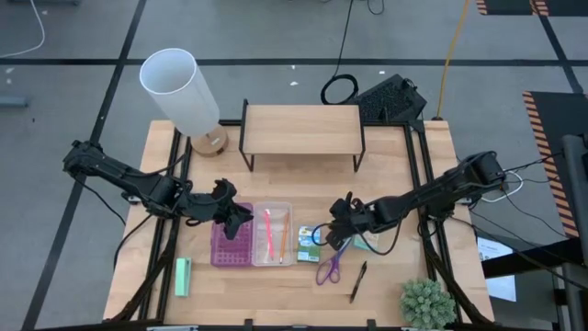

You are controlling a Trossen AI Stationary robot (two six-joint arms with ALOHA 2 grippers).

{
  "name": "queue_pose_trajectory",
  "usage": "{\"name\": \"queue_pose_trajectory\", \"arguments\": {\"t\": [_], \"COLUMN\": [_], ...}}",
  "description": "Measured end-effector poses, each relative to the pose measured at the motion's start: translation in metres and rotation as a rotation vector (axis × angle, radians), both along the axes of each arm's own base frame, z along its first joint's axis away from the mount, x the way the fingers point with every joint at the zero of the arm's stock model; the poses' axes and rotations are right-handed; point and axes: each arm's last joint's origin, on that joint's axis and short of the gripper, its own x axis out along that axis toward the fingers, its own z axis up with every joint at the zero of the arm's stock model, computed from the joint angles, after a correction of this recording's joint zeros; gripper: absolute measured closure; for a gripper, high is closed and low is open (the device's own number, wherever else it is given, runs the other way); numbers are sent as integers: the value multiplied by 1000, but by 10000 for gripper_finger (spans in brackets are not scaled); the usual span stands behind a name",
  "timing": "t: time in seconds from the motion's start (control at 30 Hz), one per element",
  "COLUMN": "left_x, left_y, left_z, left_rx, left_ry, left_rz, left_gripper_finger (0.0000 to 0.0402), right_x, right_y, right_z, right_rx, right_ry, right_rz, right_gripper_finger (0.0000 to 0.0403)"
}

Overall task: Pack school essentials
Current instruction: Put the yellow eraser into the violet supply box

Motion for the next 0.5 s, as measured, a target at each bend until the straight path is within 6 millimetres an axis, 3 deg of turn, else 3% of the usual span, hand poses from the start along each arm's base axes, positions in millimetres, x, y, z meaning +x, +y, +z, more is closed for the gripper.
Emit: {"name": "queue_pose_trajectory", "arguments": {"t": [0.5], "left_x": [0], "left_y": [0], "left_z": [0], "left_rx": [-15], "left_ry": [-1], "left_rz": [11], "left_gripper_finger": [286], "right_x": [0], "right_y": [2], "right_z": [7], "right_rx": [42], "right_ry": [-20], "right_rz": [99], "right_gripper_finger": [341]}}
